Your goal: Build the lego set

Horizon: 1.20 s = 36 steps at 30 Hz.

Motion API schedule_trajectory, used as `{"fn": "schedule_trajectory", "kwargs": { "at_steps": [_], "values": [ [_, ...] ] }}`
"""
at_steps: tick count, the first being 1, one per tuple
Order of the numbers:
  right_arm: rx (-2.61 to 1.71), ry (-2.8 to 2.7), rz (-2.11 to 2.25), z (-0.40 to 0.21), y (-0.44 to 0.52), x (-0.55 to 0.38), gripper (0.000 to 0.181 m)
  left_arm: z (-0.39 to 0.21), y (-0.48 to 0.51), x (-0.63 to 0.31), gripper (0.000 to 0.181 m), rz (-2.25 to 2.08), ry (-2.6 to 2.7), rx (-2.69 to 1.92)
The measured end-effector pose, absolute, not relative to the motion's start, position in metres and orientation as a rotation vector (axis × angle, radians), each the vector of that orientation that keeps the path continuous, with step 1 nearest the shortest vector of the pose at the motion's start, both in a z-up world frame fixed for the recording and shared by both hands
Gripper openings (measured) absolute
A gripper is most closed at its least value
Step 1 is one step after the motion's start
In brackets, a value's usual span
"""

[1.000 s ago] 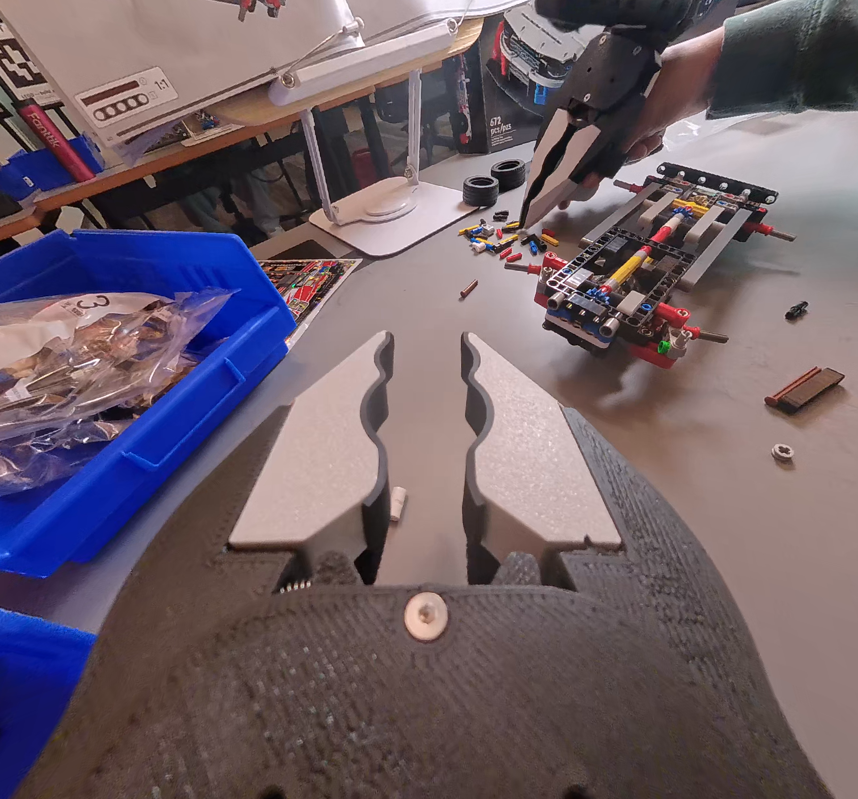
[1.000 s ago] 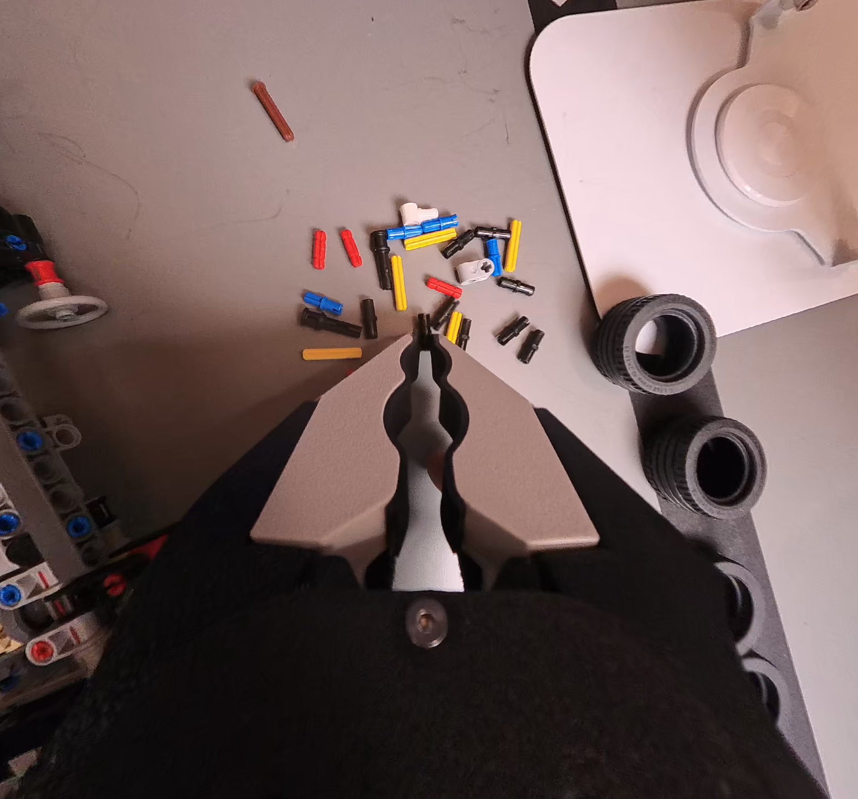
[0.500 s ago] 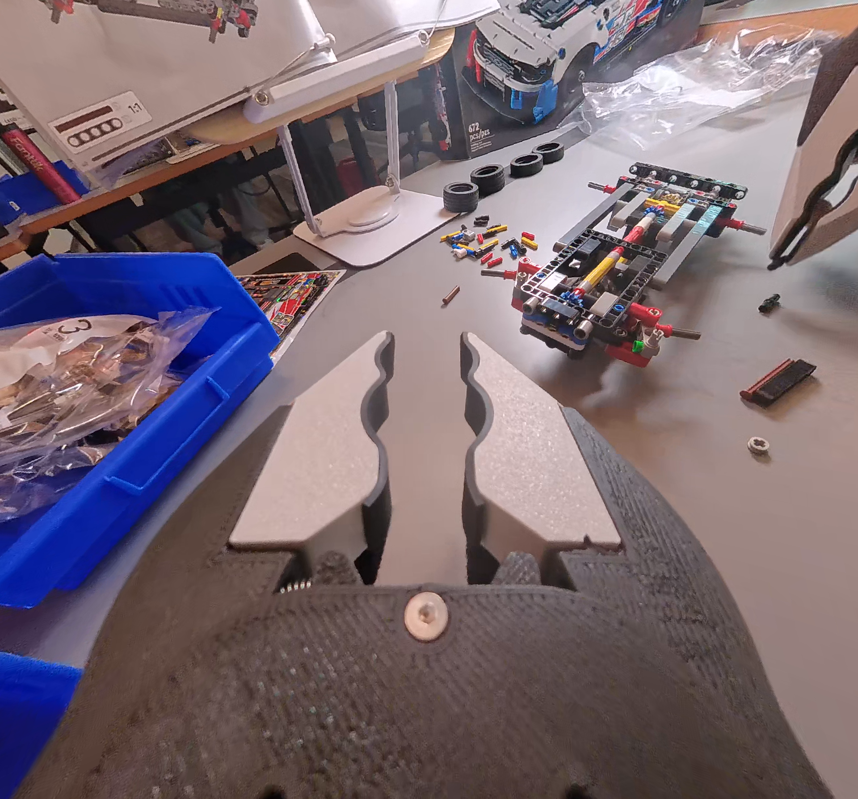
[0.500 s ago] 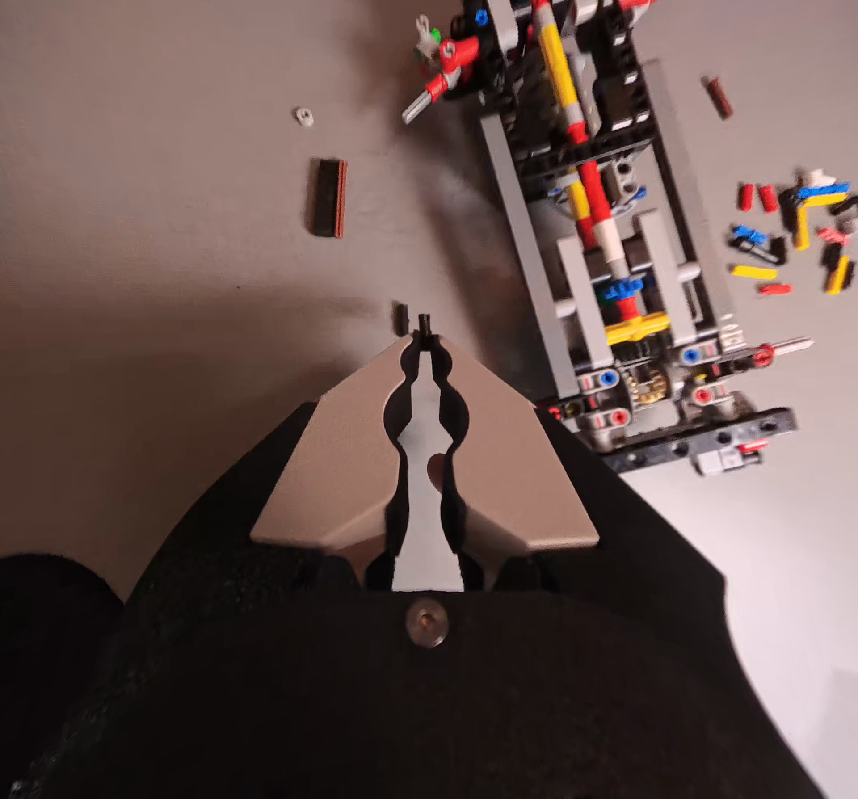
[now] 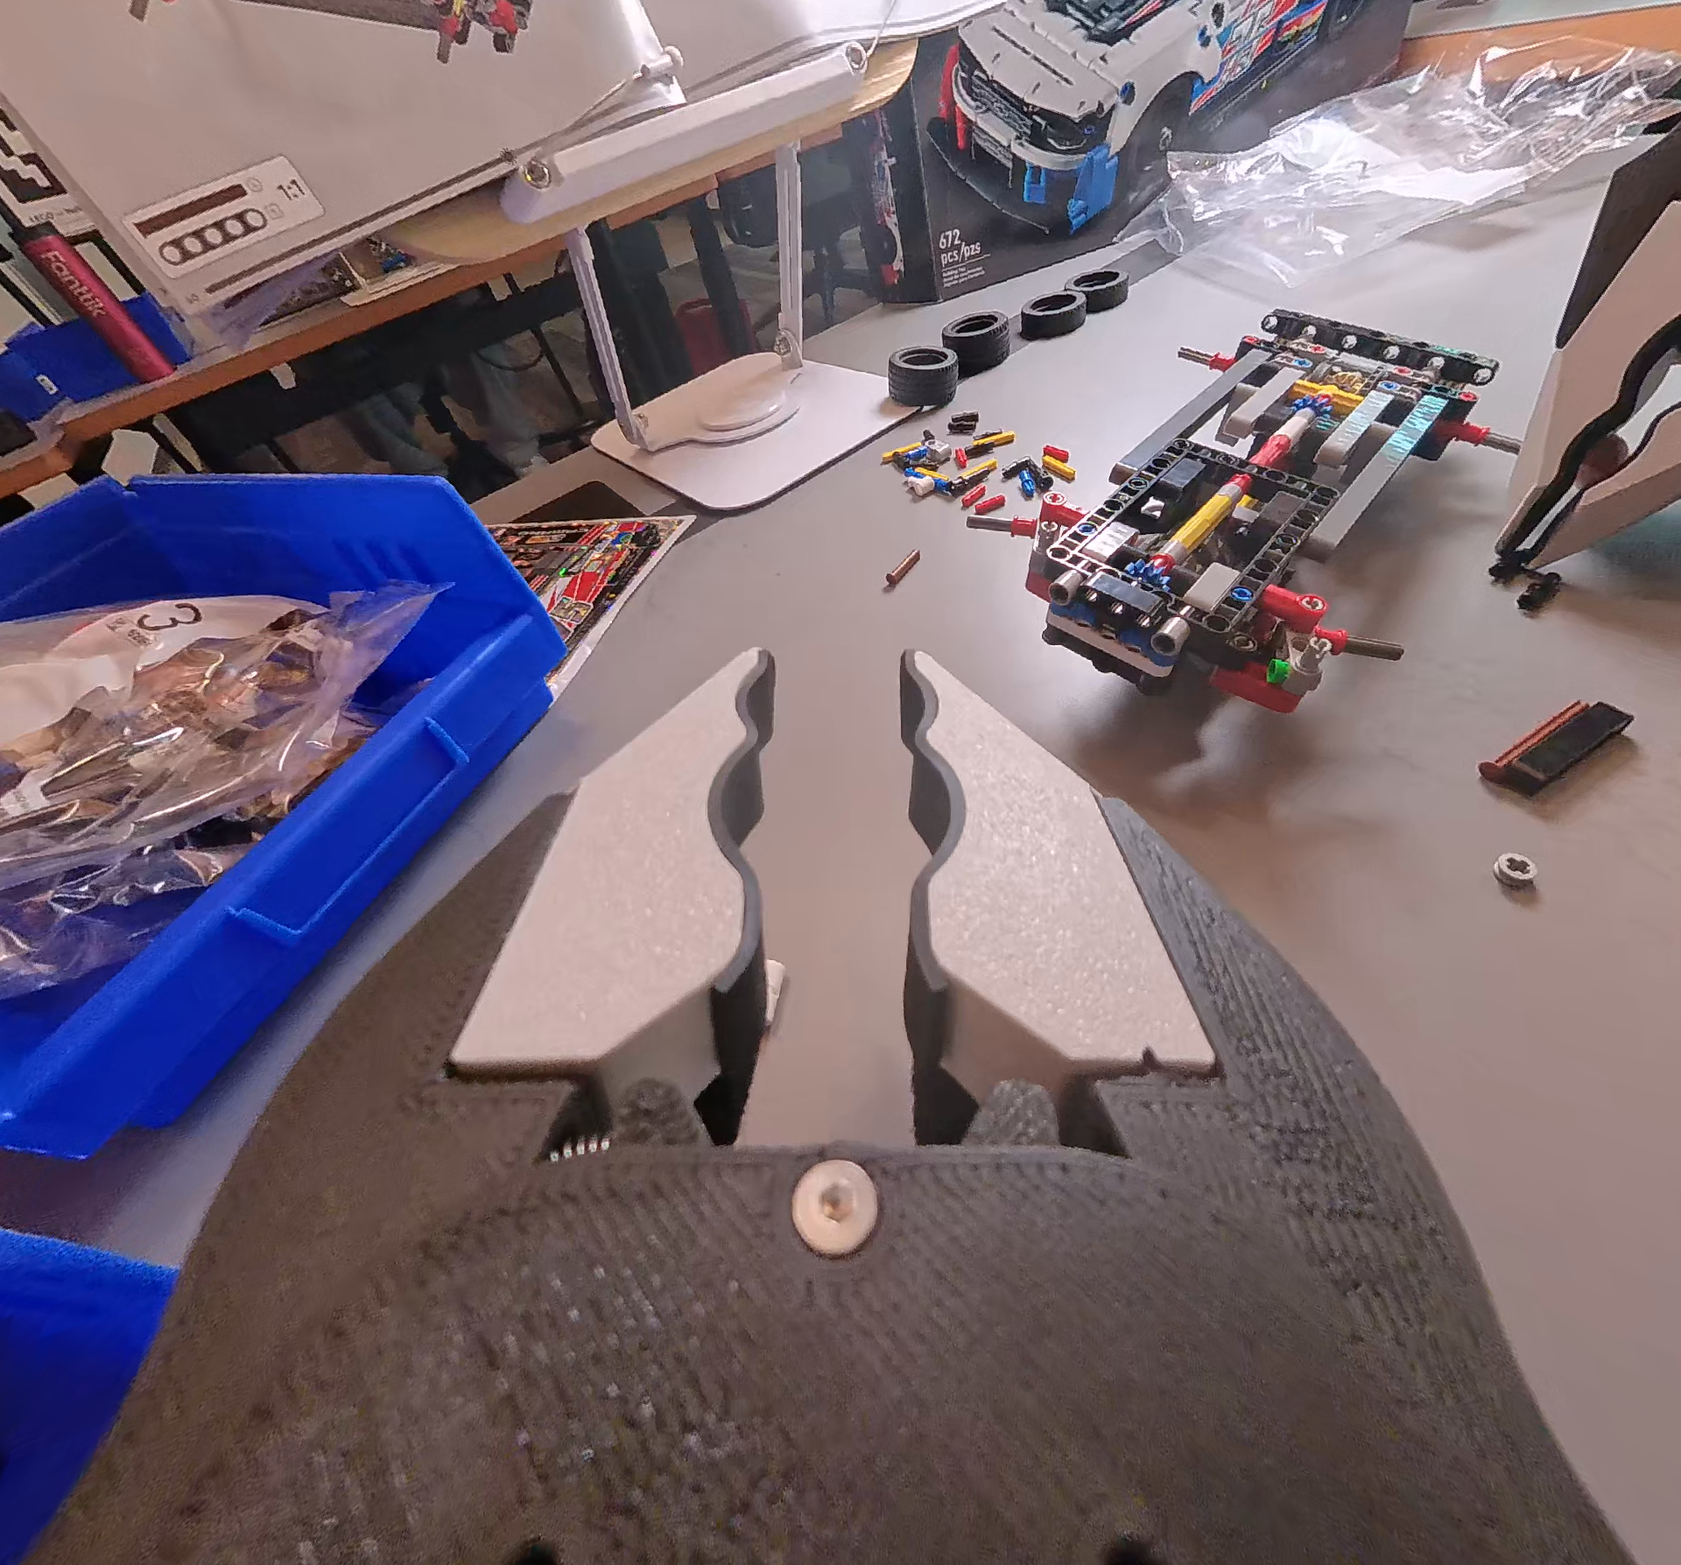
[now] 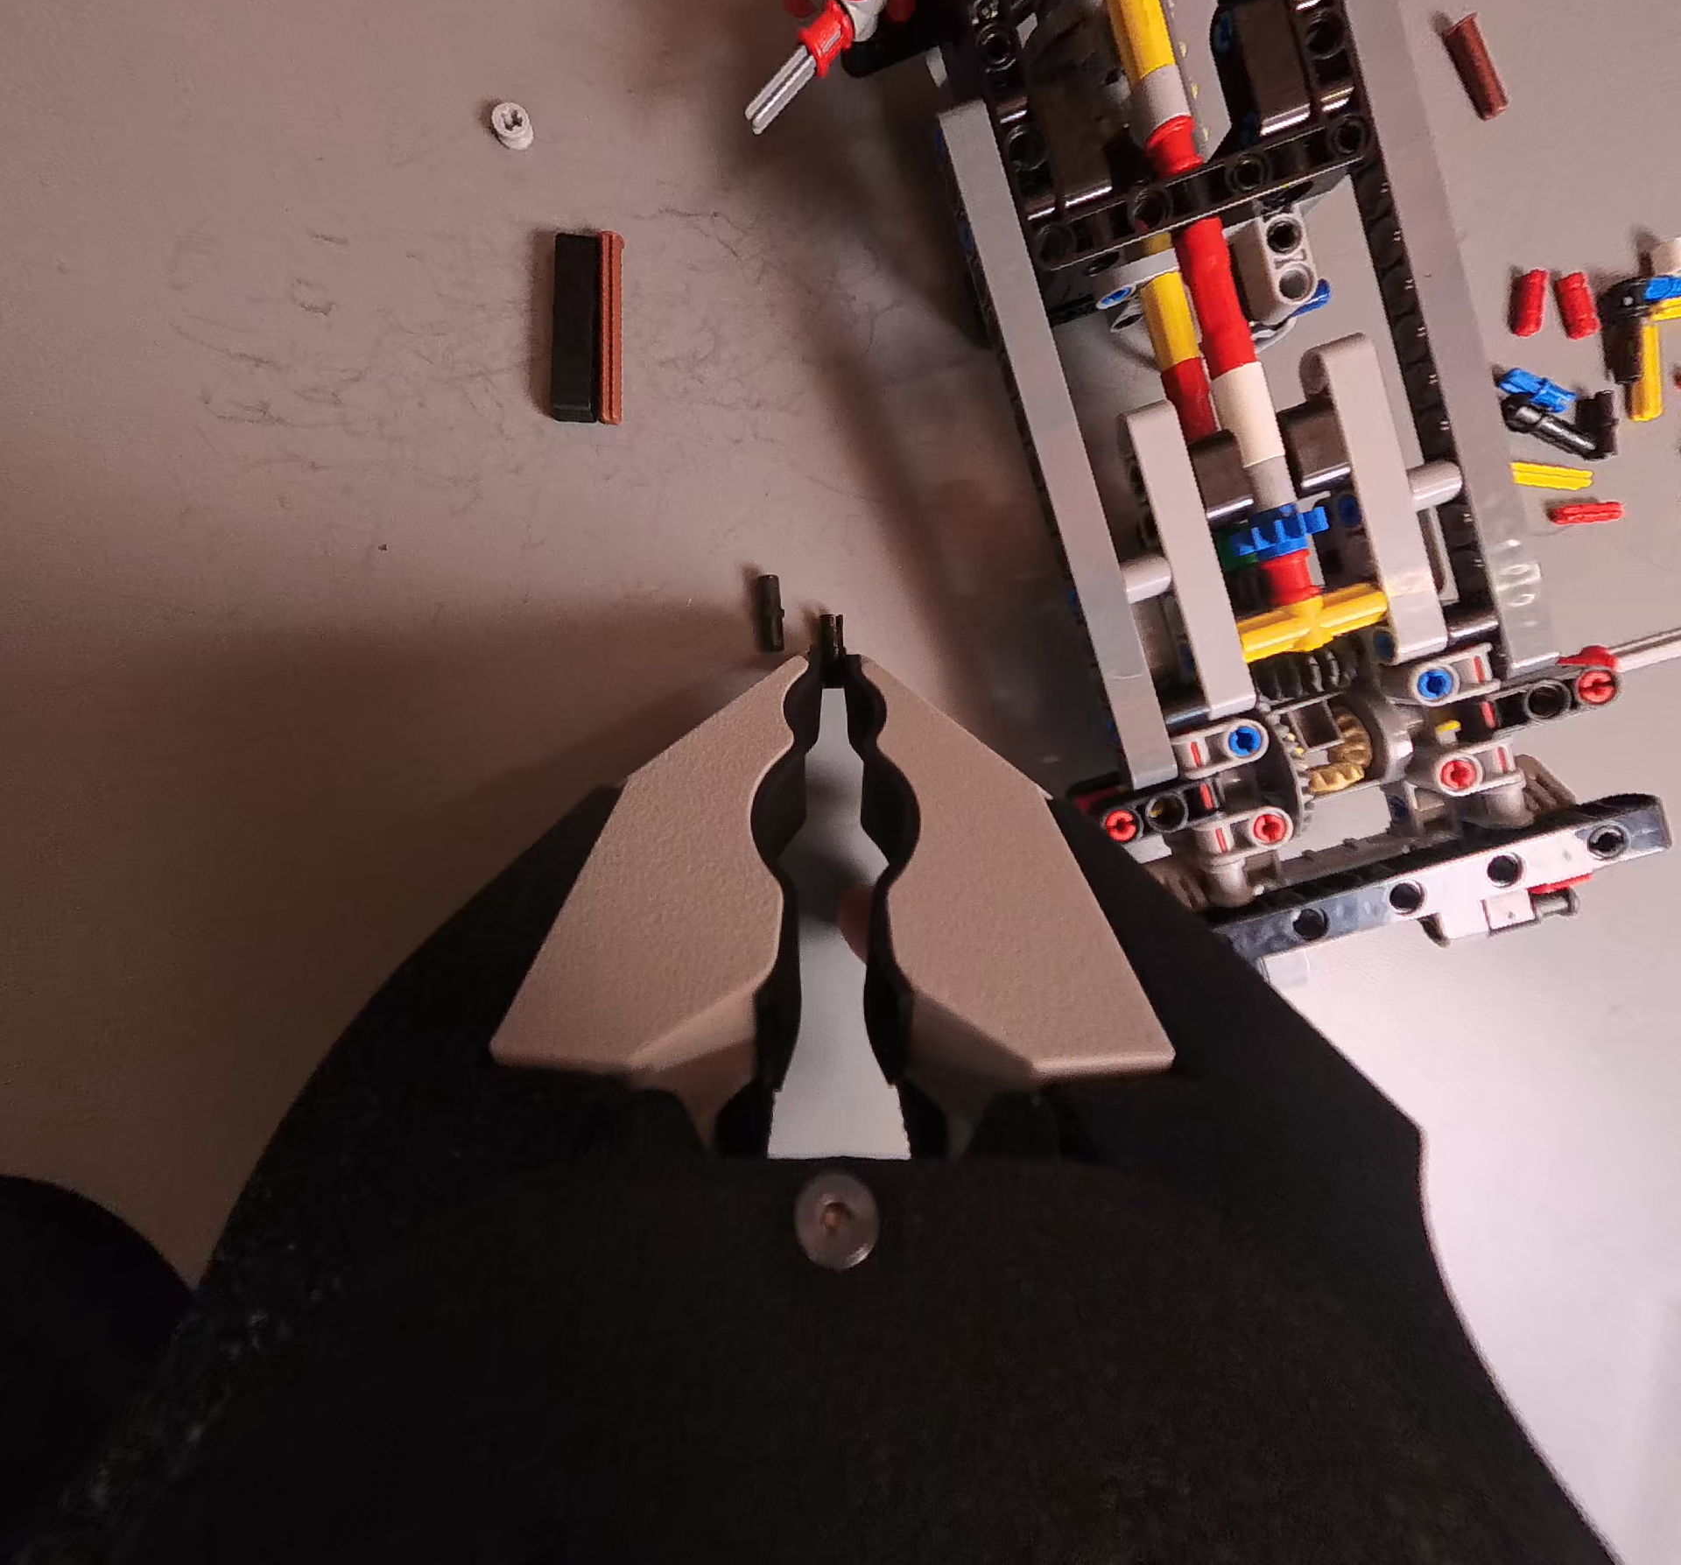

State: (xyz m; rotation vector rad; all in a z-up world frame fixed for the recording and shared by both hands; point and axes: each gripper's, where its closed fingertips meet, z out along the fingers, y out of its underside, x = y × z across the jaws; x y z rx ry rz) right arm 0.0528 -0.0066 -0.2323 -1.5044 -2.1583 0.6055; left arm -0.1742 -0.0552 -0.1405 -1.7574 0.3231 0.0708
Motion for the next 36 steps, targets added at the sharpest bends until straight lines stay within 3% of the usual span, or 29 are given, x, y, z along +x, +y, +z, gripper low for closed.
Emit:
{"fn": "schedule_trajectory", "kwargs": {
  "at_steps": [1,11,20,28,36],
  "values": [
    [-1.504,-2.157,0.607,-0.232,-0.007,0.053,0.001,-0.140,-0.055,-0.174,0.026,0.069,0.325,-1.756],
    [-1.524,-2.042,0.706,-0.217,-0.006,0.050,0.008,-0.140,-0.055,-0.172,0.026,0.064,0.333,-1.755],
    [-1.309,-1.352,1.149,-0.095,-0.011,0.053,0.020,-0.139,-0.056,-0.172,0.026,0.061,0.333,-1.753],
    [-1.351,-1.087,1.054,-0.127,-0.002,0.080,0.019,-0.143,-0.055,-0.168,0.026,0.055,0.352,-1.764],
    [-1.248,-1.089,0.920,-0.113,0.009,0.092,0.014,-0.137,-0.057,-0.163,0.026,0.075,0.389,-1.746]
  ]
}}
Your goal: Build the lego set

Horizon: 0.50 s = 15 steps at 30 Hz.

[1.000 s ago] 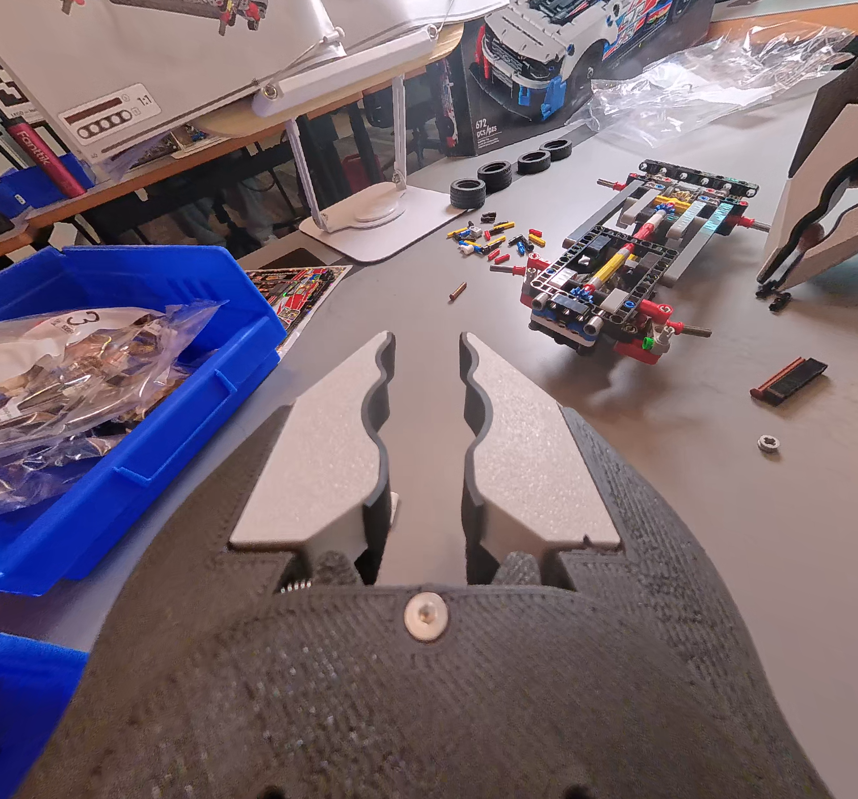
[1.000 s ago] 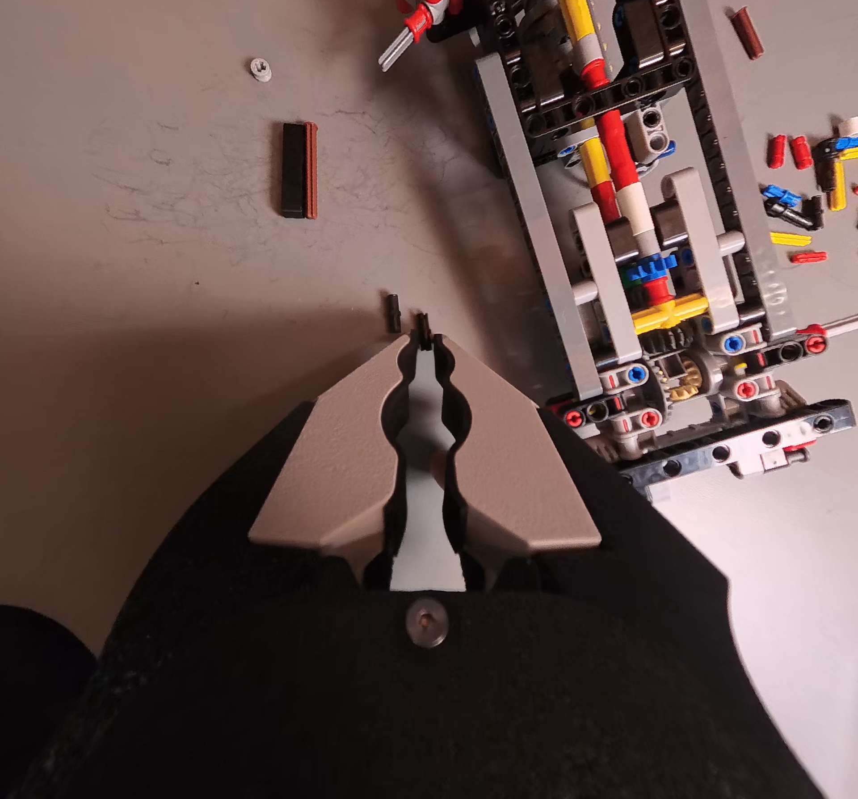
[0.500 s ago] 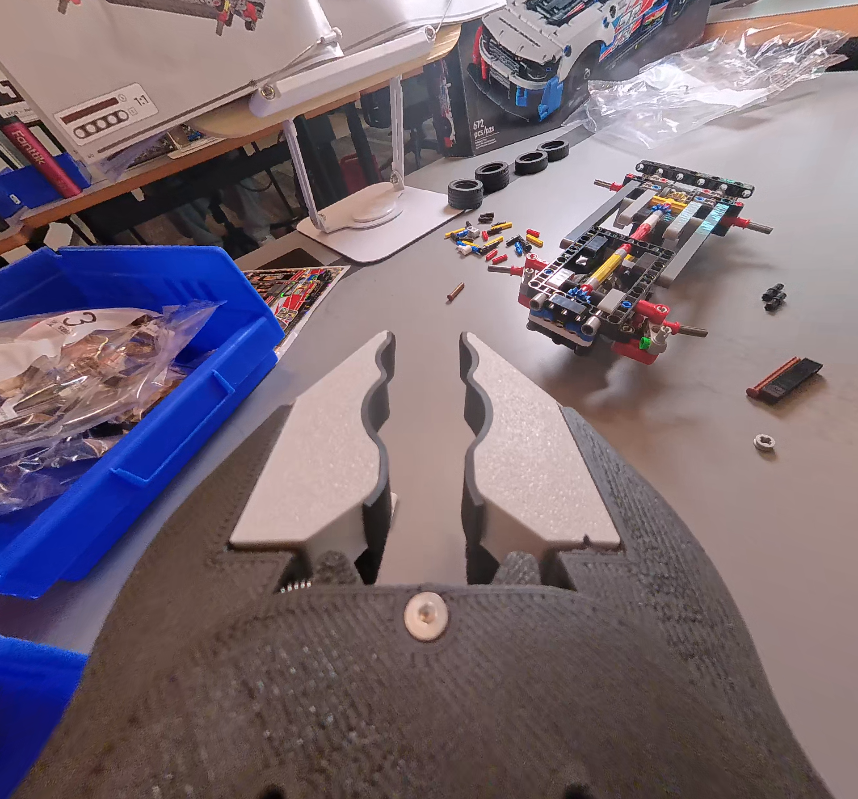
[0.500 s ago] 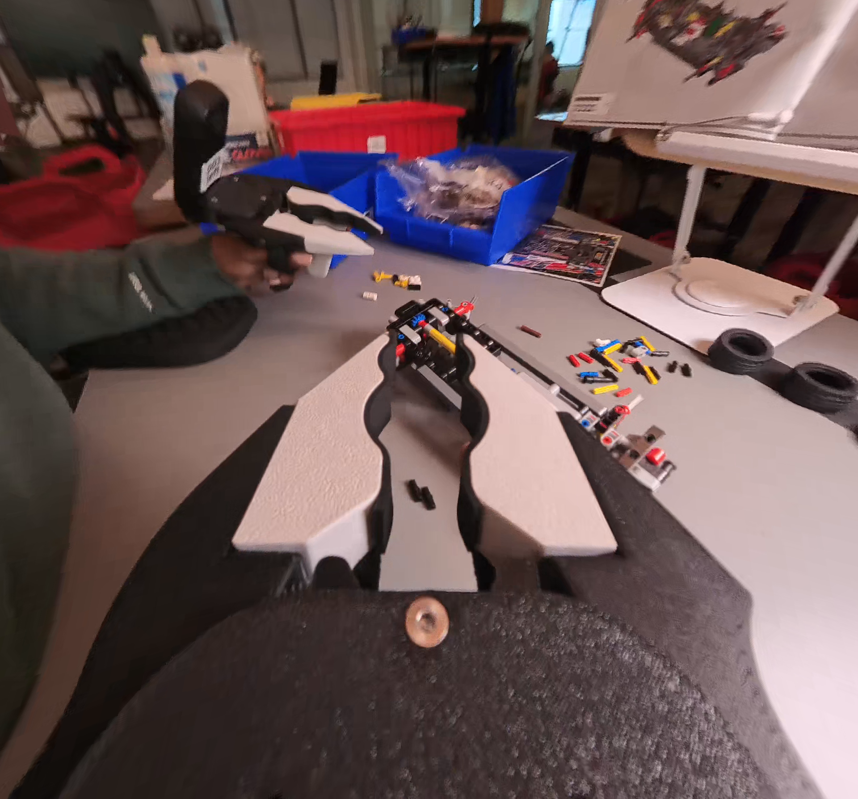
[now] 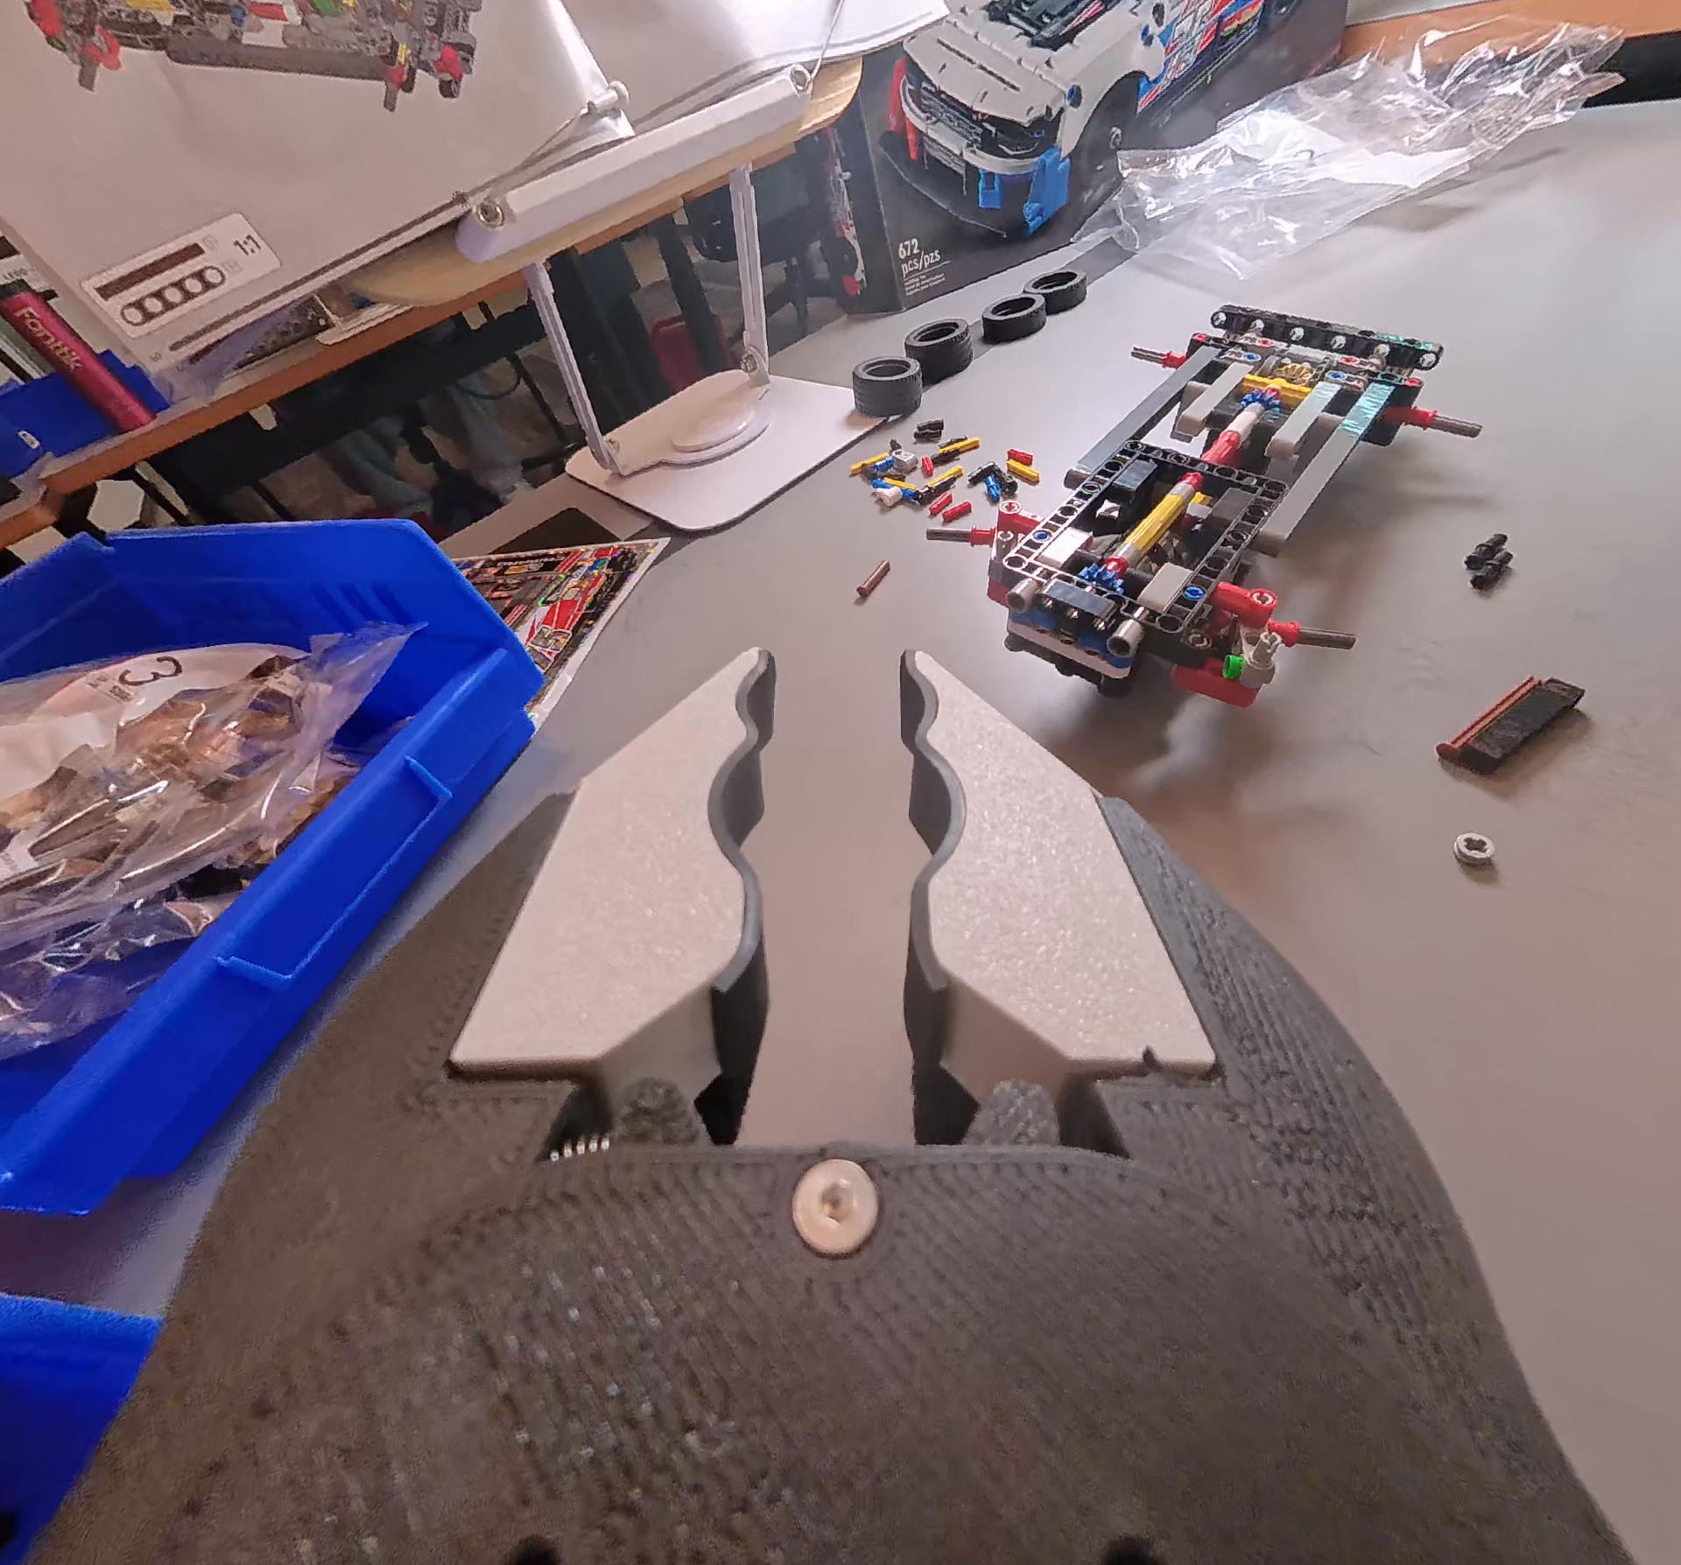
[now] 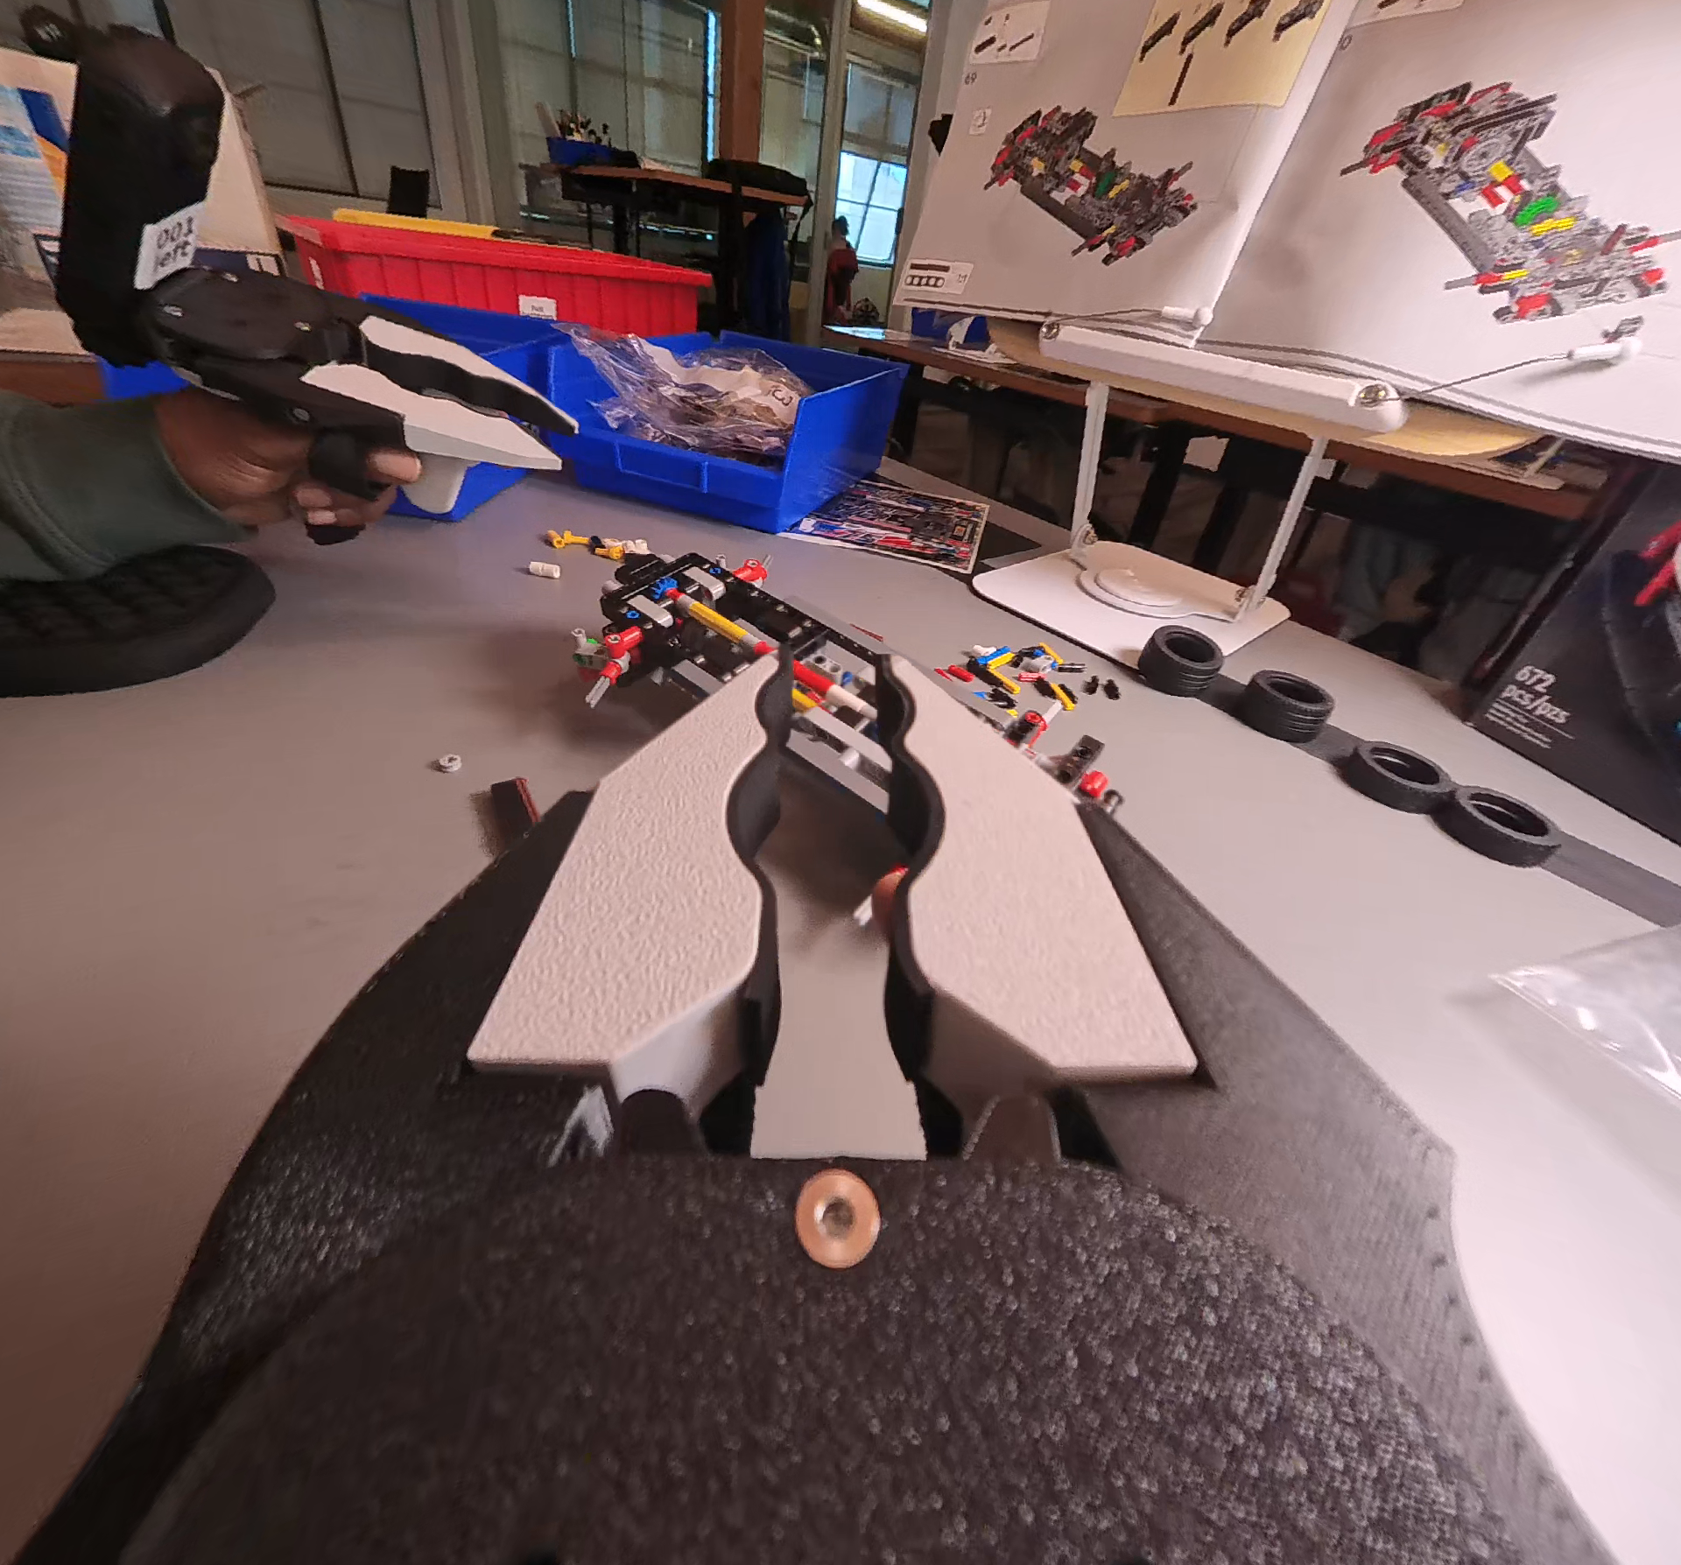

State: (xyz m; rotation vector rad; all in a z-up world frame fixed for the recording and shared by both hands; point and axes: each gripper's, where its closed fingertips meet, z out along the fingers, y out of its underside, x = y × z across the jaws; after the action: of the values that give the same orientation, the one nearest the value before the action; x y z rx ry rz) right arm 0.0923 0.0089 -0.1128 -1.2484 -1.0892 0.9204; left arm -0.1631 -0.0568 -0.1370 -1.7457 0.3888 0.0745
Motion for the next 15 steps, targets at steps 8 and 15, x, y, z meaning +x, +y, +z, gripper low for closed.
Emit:
{"fn": "schedule_trajectory", "kwargs": {
  "at_steps": [8,15],
  "values": [
    [-1.274,-1.029,0.914,-0.113,0.024,0.100,0.013,-0.145,-0.054,-0.168,0.026,0.060,0.364,-1.773],
    [-1.319,-1.005,0.918,-0.119,0.032,0.102,0.012,-0.145,-0.054,-0.167,0.025,0.052,0.362,-1.772]
  ]
}}
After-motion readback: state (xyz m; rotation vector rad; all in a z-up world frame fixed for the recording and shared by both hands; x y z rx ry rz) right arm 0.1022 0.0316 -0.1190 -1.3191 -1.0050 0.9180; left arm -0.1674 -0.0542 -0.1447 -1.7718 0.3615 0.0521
